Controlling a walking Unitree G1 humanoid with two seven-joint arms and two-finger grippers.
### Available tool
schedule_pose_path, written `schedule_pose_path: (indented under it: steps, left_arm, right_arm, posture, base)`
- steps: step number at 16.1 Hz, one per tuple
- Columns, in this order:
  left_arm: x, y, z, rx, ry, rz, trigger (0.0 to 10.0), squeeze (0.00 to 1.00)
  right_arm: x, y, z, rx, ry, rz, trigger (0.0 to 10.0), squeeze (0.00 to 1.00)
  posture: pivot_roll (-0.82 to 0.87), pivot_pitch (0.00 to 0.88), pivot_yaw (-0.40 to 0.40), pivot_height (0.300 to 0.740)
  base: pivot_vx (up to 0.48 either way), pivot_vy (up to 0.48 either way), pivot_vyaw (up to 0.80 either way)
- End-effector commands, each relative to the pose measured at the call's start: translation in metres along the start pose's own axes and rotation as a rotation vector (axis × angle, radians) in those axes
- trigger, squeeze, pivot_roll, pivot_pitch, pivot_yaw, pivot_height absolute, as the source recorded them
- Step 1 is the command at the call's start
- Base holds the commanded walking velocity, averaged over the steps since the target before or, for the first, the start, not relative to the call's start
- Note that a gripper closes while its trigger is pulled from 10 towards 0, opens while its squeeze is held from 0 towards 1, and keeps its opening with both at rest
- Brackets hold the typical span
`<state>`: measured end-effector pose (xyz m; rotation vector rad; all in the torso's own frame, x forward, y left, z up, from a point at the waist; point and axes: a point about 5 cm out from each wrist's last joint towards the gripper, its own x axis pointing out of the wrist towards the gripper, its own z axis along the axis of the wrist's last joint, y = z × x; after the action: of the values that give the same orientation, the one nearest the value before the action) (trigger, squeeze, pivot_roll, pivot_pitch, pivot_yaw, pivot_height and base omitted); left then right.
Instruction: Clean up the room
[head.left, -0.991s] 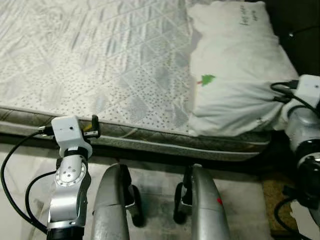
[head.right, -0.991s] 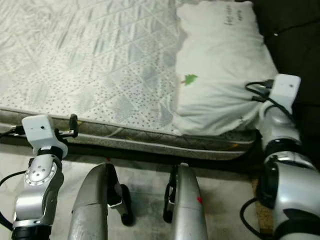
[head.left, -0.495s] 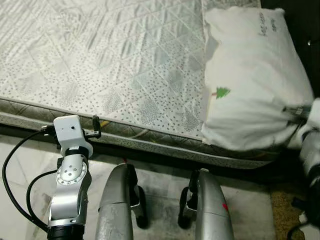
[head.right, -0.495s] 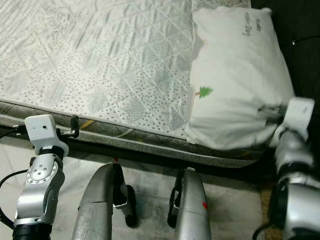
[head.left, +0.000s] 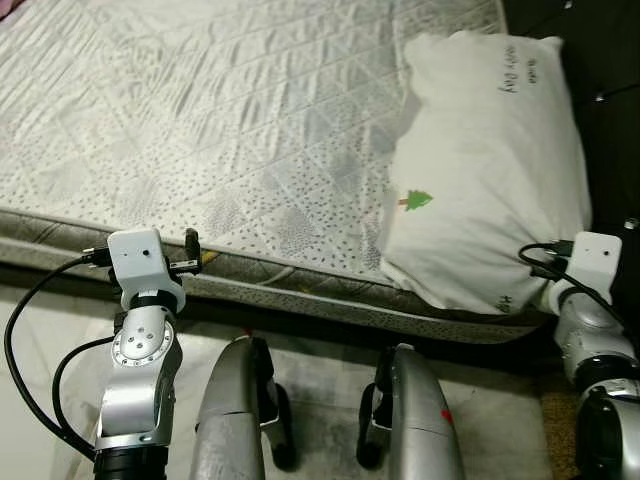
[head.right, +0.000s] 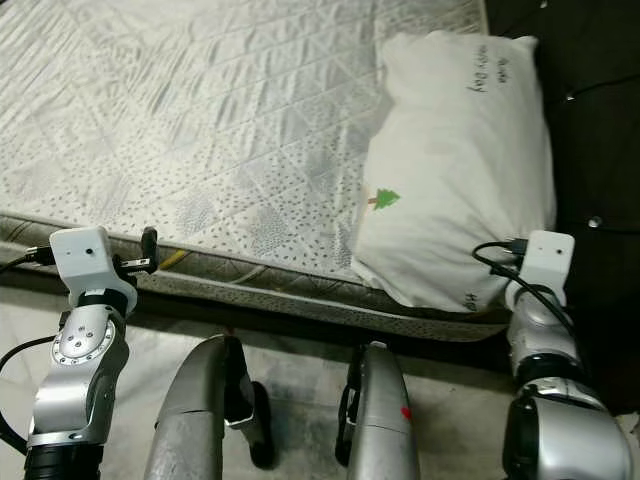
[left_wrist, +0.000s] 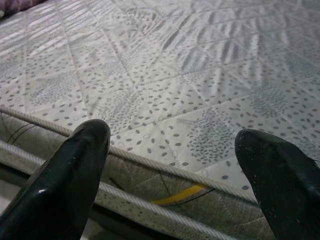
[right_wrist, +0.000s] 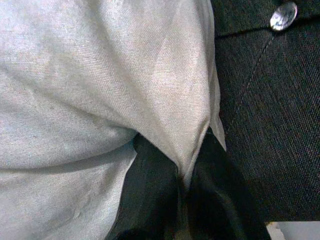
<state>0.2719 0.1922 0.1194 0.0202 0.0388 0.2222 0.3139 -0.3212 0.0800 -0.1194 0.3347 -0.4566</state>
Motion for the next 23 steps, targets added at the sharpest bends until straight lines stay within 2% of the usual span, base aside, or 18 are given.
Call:
schedule_pose_path:
  steps: [1, 3, 4, 6, 8, 11, 13, 14, 16, 17, 20, 22, 23]
  left_arm:
    - [-0.001, 0.000, -0.004, 0.009, 0.014, -0.002, 10.0, 0.00]
    - [0.000, 0.000, -0.004, 0.008, 0.013, 0.001, 10.0, 0.00]
    - [0.000, 0.000, -0.004, 0.005, 0.011, 0.005, 10.0, 0.00]
    - [0.000, -0.001, -0.004, 0.001, 0.011, 0.007, 10.0, 0.00]
    - [-0.001, -0.001, -0.005, -0.002, 0.013, 0.010, 10.0, 0.00]
    - [-0.002, -0.001, -0.005, -0.005, 0.012, 0.014, 10.0, 0.00]
    - [-0.002, -0.001, -0.005, -0.008, 0.009, 0.017, 10.0, 0.00]
    - [-0.002, -0.003, -0.005, -0.010, 0.011, 0.015, 10.0, 0.00]
    - [-0.003, -0.005, -0.005, -0.013, 0.012, 0.012, 10.0, 0.00]
    - [-0.002, -0.004, -0.004, -0.016, 0.009, 0.014, 10.0, 0.00]
    - [-0.004, 0.000, -0.004, -0.016, 0.011, 0.028, 10.0, 0.00]
    - [-0.005, 0.000, -0.005, -0.016, 0.015, 0.032, 10.0, 0.00]
    - [-0.005, 0.000, -0.006, -0.018, 0.015, 0.035, 10.0, 0.00]
  right_arm:
    - [-0.003, 0.007, -0.011, -0.015, 0.032, 0.022, 3.7, 0.00]
    - [-0.002, 0.016, -0.003, -0.026, -0.011, 0.041, 10.0, 0.00]
    - [-0.003, 0.032, 0.010, -0.008, -0.097, 0.077, 10.0, 1.00]
    - [-0.005, 0.043, 0.029, 0.017, -0.197, 0.077, 10.0, 1.00]
    - [-0.009, 0.048, 0.065, 0.005, -0.383, 0.030, 10.0, 1.00]
    - [-0.016, 0.058, 0.097, -0.036, -0.531, 0.027, 10.0, 1.00]
    - [-0.021, 0.070, 0.110, -0.008, -0.576, 0.055, 10.0, 1.00]
    - [-0.020, 0.087, 0.106, 0.015, -0.513, 0.110, 10.0, 1.00]
    - [-0.016, 0.106, 0.092, 0.039, -0.377, 0.167, 10.0, 1.00]
    - [-0.014, 0.135, 0.057, 0.112, -0.060, 0.268, 10.0, 1.00]
    - [-0.020, 0.152, 0.036, 0.192, 0.104, 0.331, 10.0, 1.00]
    - [-0.021, 0.155, 0.030, 0.220, 0.159, 0.334, 10.0, 1.00]
    - [-0.020, 0.154, 0.035, 0.247, 0.133, 0.331, 10.0, 1.00]
  posture:
    - [0.09, 0.170, -0.039, 0.611]
    - [0.09, 0.169, -0.040, 0.611]
    - [0.09, 0.168, -0.043, 0.611]
    - [0.09, 0.169, -0.045, 0.611]
    - [0.09, 0.173, -0.046, 0.611]
    - [0.08, 0.175, -0.052, 0.611]
    - [0.08, 0.177, -0.054, 0.611]
    - [0.08, 0.181, -0.055, 0.611]
    - [0.08, 0.182, -0.056, 0.611]
    - [0.09, 0.184, -0.060, 0.611]
    - [0.11, 0.187, -0.074, 0.611]
    - [0.11, 0.187, -0.076, 0.611]
    - [0.11, 0.183, -0.079, 0.611]
  base:
    - [0.000, 0.000, 0.00]
    - [0.000, 0.000, 0.00]
    - [0.000, 0.000, 0.00]
    - [0.000, 0.000, 0.00]
    - [0.000, 0.000, 0.00]
    - [0.000, 0.000, 0.00]
    - [0.000, 0.000, 0.00]
    - [0.000, 0.000, 0.00]
    - [0.000, 0.000, 0.00]
    - [0.000, 0.000, 0.00]
    - [0.000, 0.000, 0.00]
    - [0.000, 0.000, 0.00]
    - [0.000, 0.000, 0.00]
